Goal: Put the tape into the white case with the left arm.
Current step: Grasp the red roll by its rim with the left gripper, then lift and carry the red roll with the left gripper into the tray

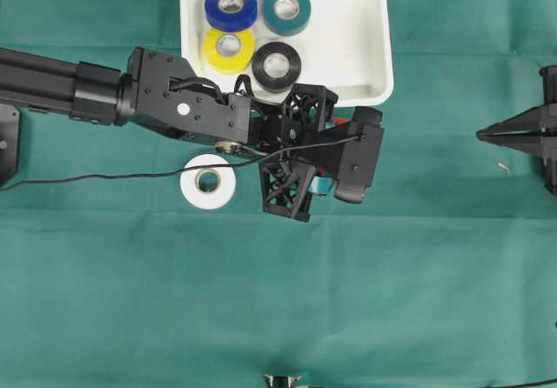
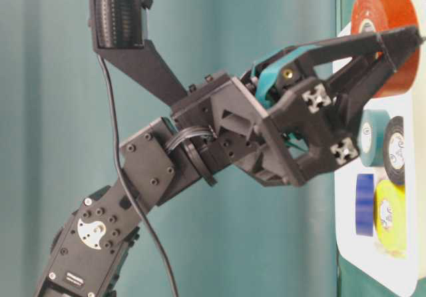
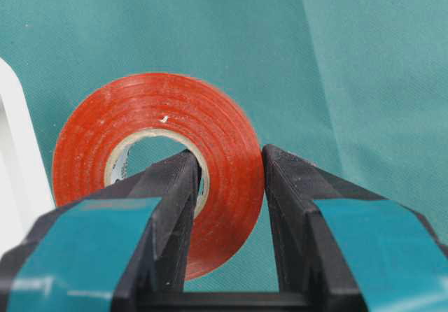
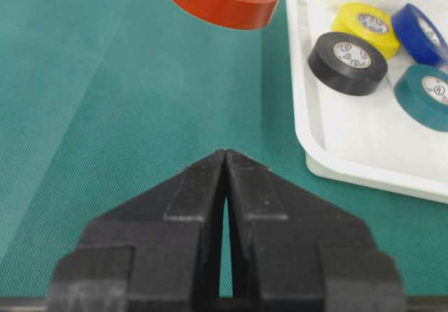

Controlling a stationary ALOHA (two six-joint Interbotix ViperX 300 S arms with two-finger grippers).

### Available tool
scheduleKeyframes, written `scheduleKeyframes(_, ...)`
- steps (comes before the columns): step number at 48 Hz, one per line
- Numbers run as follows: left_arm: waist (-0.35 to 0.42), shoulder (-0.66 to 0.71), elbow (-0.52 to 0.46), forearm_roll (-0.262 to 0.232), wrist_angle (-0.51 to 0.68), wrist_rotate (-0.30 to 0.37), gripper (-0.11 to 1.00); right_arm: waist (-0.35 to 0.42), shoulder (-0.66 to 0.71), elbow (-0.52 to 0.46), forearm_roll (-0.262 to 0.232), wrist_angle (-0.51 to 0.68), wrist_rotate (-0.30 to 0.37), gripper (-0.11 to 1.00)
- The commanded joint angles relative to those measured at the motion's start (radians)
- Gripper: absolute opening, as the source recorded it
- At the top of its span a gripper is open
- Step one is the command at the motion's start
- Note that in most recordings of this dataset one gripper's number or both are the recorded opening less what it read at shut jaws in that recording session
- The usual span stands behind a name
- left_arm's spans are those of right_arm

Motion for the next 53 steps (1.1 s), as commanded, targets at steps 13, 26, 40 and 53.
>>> scheduleKeyframes(13, 0.032, -0.044, -0.025, 0.003, 0.005, 0.006, 0.26, -0.002, 0.008, 0.005, -0.006, -0.009, 0.0, -0.09)
scheduleKeyframes(26, 0.135, -0.015, -0.023, 0.003, 0.003, 0.009, 0.26, -0.002, 0.008, 0.003, -0.006, -0.009, 0.0, -0.09)
scheduleKeyframes(40, 0.238, 0.028, -0.031, 0.003, -0.028, 0.009, 0.26, -0.002, 0.008, 0.005, -0.006, -0.008, 0.0, -0.09)
scheduleKeyframes(53, 0.278, 0.06, -0.051, 0.003, -0.054, 0.009, 0.26, -0.002, 0.008, 0.005, -0.008, -0.008, 0.0, -0.09)
